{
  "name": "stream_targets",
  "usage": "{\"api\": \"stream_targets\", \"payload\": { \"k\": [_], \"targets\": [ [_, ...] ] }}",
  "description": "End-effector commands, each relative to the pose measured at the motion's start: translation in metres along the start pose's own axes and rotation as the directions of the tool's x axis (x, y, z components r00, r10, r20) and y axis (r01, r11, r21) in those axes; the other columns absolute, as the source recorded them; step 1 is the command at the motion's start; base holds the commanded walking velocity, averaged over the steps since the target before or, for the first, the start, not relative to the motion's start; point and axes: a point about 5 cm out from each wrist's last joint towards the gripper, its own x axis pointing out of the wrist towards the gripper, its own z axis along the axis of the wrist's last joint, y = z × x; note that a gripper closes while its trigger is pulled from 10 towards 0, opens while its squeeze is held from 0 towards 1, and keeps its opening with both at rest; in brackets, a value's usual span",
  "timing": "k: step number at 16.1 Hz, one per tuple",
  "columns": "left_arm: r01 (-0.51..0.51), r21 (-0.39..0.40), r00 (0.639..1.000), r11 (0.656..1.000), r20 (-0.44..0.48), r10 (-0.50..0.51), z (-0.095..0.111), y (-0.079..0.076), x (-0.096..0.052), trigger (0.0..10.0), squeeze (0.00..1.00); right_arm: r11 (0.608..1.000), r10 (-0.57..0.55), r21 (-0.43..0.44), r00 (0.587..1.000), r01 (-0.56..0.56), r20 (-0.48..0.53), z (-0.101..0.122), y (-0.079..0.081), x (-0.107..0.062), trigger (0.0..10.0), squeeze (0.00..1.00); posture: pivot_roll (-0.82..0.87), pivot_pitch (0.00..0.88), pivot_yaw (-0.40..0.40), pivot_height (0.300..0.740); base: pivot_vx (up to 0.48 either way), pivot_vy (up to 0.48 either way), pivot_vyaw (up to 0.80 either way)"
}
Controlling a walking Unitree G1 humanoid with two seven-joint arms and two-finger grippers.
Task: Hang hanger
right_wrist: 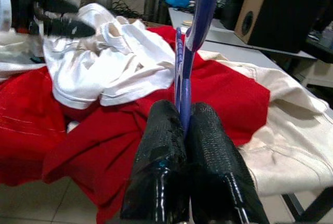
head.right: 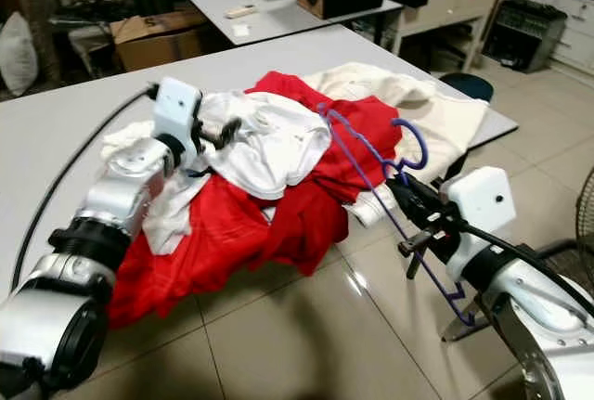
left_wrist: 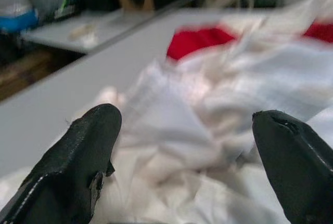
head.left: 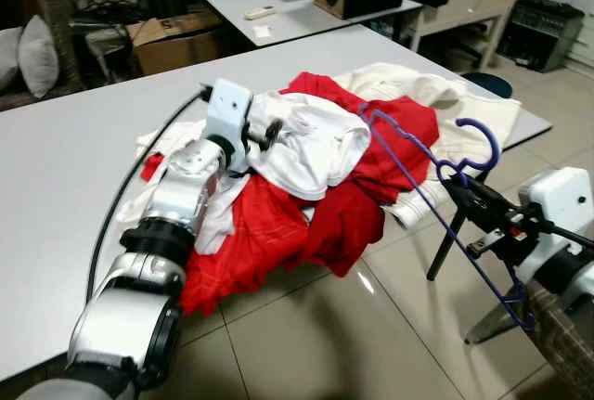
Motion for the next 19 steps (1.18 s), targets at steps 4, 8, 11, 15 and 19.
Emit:
{"api": "stream_targets", "payload": {
  "k": [4,8,11,15,19],
  "targets": [
    [-0.088,-0.027,0.996,0.996,0.003,0.088,0.005,0.012,0.005,0.0,0.00,1.000,0.008,-0.018,1.000,-0.008,0.027,0.007,0.001,-0.005,10.0,0.00,-0.17,0.000,0.105,0.740,0.000,0.000,0.00],
    [-0.070,-0.053,0.997,0.996,0.010,0.070,0.006,0.012,0.007,0.0,0.00,1.000,0.022,-0.020,0.999,-0.021,0.032,0.007,0.002,-0.003,10.0,0.00,-0.16,0.000,0.097,0.740,0.000,0.000,0.00],
    [-0.062,-0.061,0.998,0.996,0.000,0.062,0.000,0.012,0.007,0.0,0.00,0.999,0.033,-0.023,0.999,-0.032,0.032,0.007,0.004,-0.002,10.0,0.00,-0.16,0.000,0.099,0.740,0.000,0.000,0.00],
    [-0.067,-0.086,0.997,0.994,-0.035,0.064,-0.009,0.003,0.009,0.0,0.00,0.999,0.038,-0.026,0.999,-0.037,0.036,0.007,0.006,-0.001,10.0,0.00,-0.17,0.000,0.106,0.740,0.000,0.000,0.00],
    [-0.082,-0.096,0.996,0.992,-0.054,0.077,-0.011,0.000,0.011,0.0,0.00,0.999,0.037,-0.029,0.999,-0.036,0.039,0.007,0.007,-0.002,10.0,0.00,-0.18,0.000,0.114,0.740,0.000,0.000,0.00]
  ]
}}
